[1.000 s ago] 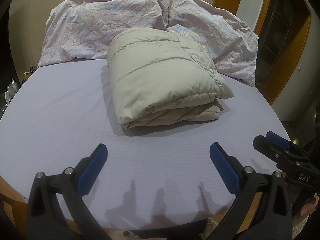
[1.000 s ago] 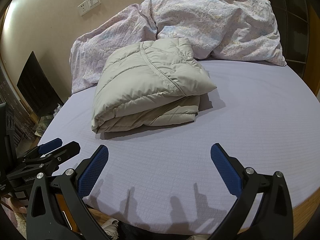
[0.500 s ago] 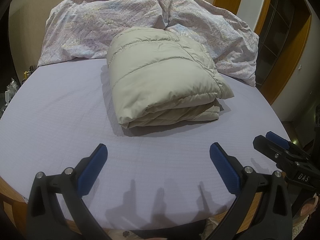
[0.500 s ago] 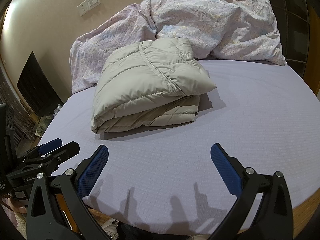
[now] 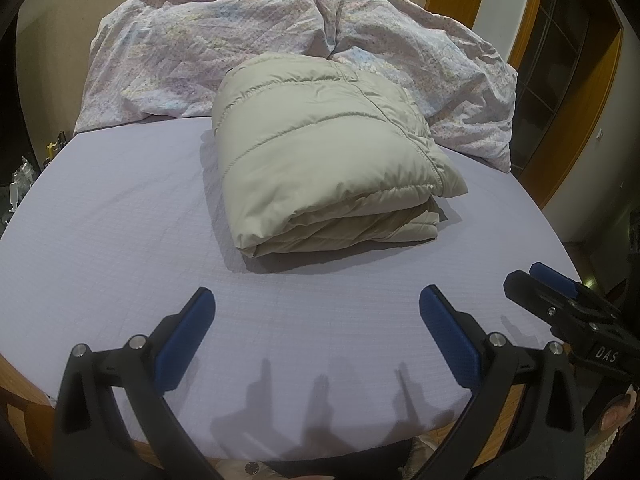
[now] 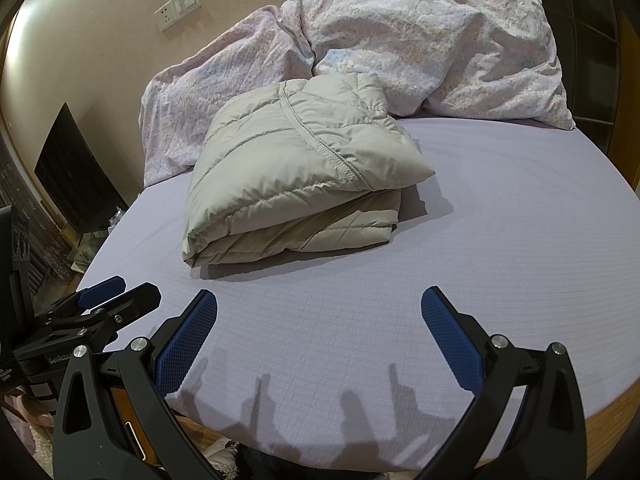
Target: Fold large clothes
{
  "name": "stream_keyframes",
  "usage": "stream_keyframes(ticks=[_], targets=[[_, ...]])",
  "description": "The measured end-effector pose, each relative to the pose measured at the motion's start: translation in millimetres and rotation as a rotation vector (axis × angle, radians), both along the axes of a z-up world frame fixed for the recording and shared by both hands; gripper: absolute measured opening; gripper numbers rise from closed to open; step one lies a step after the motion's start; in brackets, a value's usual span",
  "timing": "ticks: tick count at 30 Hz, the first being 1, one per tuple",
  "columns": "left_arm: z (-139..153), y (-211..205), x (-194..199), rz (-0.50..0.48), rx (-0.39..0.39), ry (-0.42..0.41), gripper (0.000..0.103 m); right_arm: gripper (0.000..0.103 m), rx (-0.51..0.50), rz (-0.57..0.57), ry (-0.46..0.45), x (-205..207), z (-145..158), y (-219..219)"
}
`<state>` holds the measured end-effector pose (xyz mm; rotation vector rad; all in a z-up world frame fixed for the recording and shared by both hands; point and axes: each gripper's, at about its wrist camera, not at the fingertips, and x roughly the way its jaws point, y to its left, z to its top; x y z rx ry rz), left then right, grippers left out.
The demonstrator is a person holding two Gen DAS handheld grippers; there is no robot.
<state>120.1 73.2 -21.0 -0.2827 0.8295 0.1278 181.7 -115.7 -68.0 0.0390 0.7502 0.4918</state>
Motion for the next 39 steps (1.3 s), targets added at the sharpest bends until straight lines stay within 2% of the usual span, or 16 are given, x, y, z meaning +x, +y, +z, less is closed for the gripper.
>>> stream_keyframes(ticks=[39], targets=[[-3.1,1.1,-0.7,0.003,0.000,0.003,0.101,0.102,0.002,0.001,0.005,1.3,-2.0,0.6]])
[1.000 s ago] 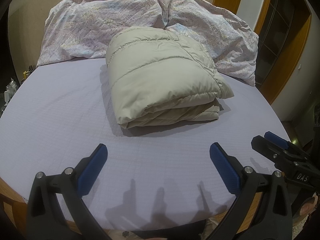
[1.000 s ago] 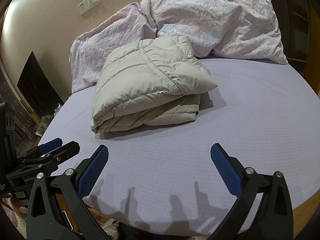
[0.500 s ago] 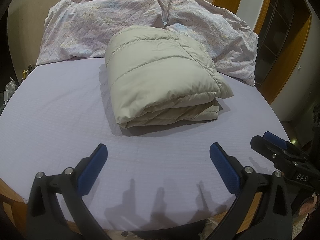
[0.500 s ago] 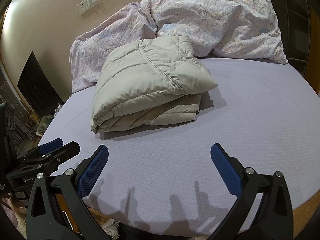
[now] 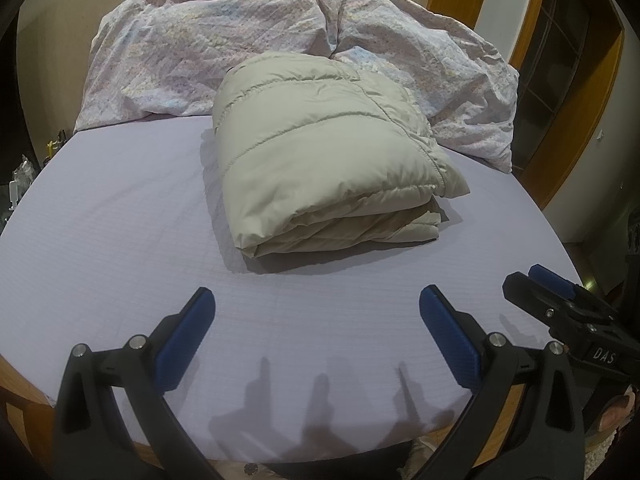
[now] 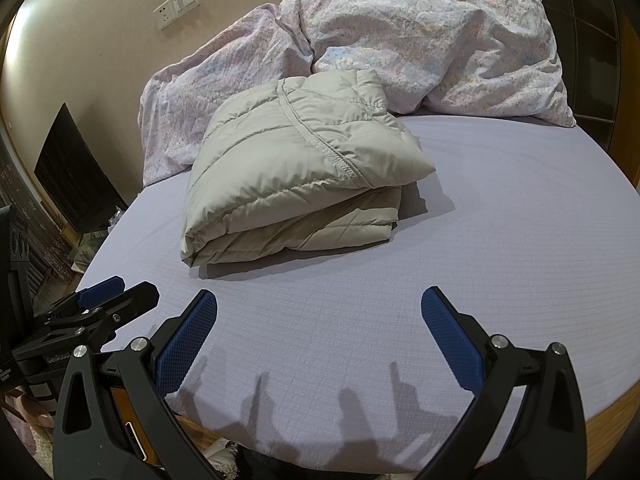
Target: Fold large clothes
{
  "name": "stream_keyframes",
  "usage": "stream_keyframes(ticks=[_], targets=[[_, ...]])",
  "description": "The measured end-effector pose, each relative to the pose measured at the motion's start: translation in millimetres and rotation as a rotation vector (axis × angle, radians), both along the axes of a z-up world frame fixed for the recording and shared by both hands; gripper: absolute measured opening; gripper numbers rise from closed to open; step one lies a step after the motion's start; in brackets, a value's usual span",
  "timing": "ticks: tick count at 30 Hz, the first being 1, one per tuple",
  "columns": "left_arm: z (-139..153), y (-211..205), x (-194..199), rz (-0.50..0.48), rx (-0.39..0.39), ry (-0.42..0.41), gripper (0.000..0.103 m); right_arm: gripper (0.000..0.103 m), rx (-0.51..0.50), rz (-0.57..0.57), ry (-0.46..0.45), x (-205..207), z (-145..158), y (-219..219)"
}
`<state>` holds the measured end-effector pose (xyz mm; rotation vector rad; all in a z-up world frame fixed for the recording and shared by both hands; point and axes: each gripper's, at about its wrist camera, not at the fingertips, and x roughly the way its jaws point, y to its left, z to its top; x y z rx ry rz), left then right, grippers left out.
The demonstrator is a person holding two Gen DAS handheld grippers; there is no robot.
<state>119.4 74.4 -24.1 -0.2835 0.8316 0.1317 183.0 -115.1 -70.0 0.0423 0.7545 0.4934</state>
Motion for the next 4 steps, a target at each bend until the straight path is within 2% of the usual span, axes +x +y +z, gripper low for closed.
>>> stream_keyframes(ticks=[4], targets=[[-0.2,1.6,1.9,0.000,-0.001,0.001,0.101,0.102,-0.001,0.003,0.000,1.2,0.6,-1.2]])
